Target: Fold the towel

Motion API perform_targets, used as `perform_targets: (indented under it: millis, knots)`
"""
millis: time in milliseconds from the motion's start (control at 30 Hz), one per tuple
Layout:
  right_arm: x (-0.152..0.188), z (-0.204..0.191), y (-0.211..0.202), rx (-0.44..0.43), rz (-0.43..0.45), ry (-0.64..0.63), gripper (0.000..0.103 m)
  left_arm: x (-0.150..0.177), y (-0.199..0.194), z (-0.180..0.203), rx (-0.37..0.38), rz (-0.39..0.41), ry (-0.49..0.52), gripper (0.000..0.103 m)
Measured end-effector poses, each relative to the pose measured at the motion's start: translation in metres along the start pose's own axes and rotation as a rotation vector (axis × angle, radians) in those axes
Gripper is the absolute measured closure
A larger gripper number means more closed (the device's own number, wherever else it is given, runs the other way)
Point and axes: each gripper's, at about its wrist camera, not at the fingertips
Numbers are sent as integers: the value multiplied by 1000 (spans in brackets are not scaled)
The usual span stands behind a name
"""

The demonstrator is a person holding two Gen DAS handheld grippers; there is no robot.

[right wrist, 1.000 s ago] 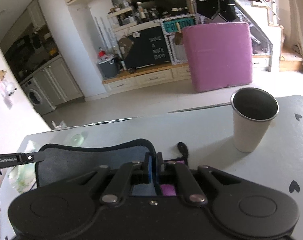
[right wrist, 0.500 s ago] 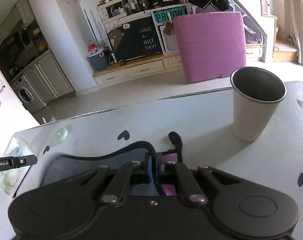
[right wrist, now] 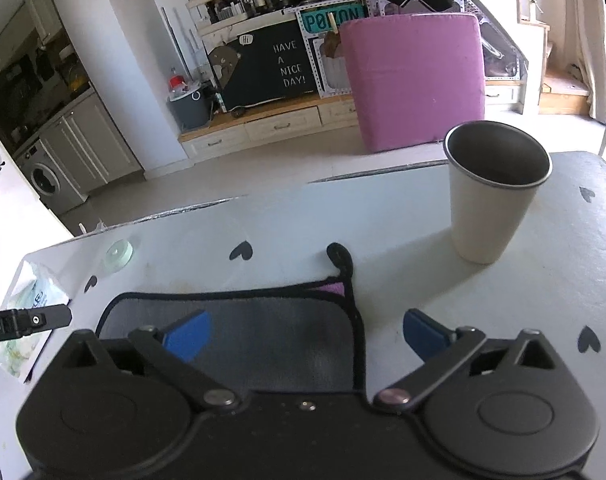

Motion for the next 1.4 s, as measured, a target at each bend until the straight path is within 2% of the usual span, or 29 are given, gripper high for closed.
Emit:
perform_targets:
  millis: [100,567,867,1400]
  knots:
    - [1,-3,-7,-4,-12,-12,0,2,-8,3,-5,-7,27,0]
    - [5,-20,-66,-8,22,-76,0,12,-58,19,-26,-17,89,0]
    - [12,-30,-105,-22,56,-86,0,19,-89,21,-28,2,81,0]
    - [24,-48,-143,-32,80,-101,0,29,-132,24,-29,38,95,0]
Point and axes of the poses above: each gripper's, at about its wrist camera, not at the fingertips, and y roughly the way its jaws point, z to its right, x to its underside, and after that the axes turned 2 degrees about z, right-handed
